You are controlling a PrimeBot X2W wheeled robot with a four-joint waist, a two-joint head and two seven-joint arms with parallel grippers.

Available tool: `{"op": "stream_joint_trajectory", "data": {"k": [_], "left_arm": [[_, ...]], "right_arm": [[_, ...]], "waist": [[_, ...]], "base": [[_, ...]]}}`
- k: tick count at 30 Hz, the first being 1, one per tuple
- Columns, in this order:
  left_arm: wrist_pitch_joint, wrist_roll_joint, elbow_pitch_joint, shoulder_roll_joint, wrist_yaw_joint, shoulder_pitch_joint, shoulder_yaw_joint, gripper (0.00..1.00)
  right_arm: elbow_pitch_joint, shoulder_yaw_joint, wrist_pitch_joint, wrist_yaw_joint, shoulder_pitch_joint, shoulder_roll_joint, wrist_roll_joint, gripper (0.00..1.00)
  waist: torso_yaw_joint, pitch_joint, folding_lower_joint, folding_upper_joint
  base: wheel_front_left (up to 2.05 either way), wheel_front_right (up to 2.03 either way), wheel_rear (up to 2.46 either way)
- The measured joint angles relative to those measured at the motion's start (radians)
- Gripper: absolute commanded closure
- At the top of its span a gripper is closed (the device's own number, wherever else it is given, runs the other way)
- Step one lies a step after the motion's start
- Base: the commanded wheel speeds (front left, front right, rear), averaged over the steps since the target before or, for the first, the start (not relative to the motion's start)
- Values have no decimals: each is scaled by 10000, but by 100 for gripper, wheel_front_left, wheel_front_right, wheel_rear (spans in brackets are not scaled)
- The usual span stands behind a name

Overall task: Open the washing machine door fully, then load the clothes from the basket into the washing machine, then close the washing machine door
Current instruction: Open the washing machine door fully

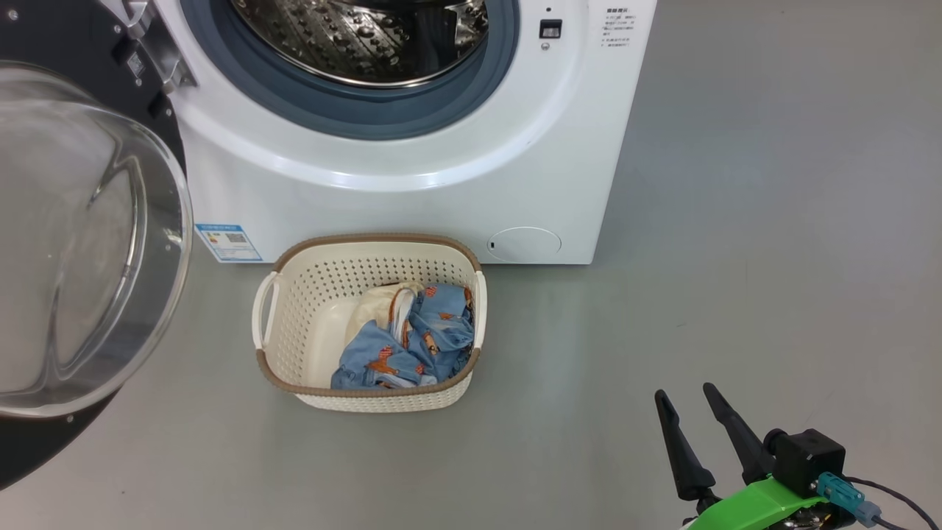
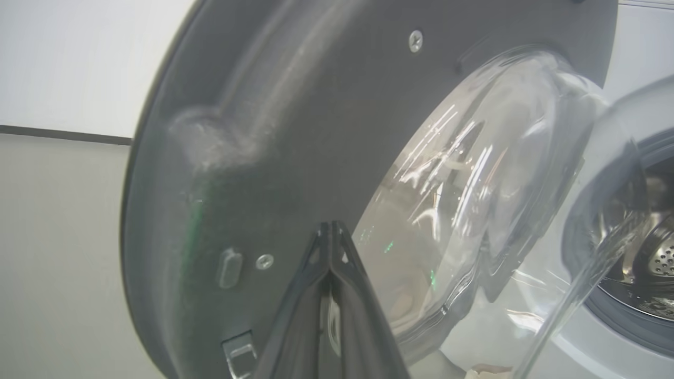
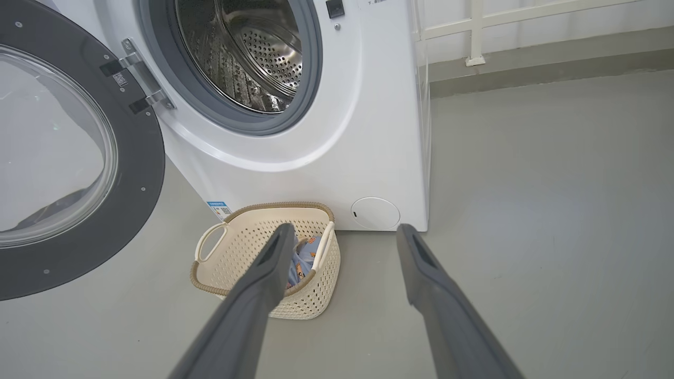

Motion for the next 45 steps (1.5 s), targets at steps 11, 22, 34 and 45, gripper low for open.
{"op": "stream_joint_trajectory", "data": {"k": [11,22,34,45], "left_arm": [[2,-81,-2201,-918,0,1383,-1369,34],[2,-416,-3126,-1089,-2,2316,-2608,0],[2,-510,-3450,-1007,-2,3084,-3937,0],[2,-374,-3929,-345,-2,3989,-4963,0]], "right_arm": [[-27,8,0,0,0,2,17,0],[-368,-8,0,0,6,2,17,0],[-1012,236,0,0,23,4,-506,0],[-1475,297,0,0,31,-2,-533,0]], "waist": [[-20,-89,0,-1],[-552,-198,0,0],[-1525,-315,0,0],[-2397,-383,0,0]], "base": [[0,0,0],[0,0,0],[0,0,0],[0,0,0]]}}
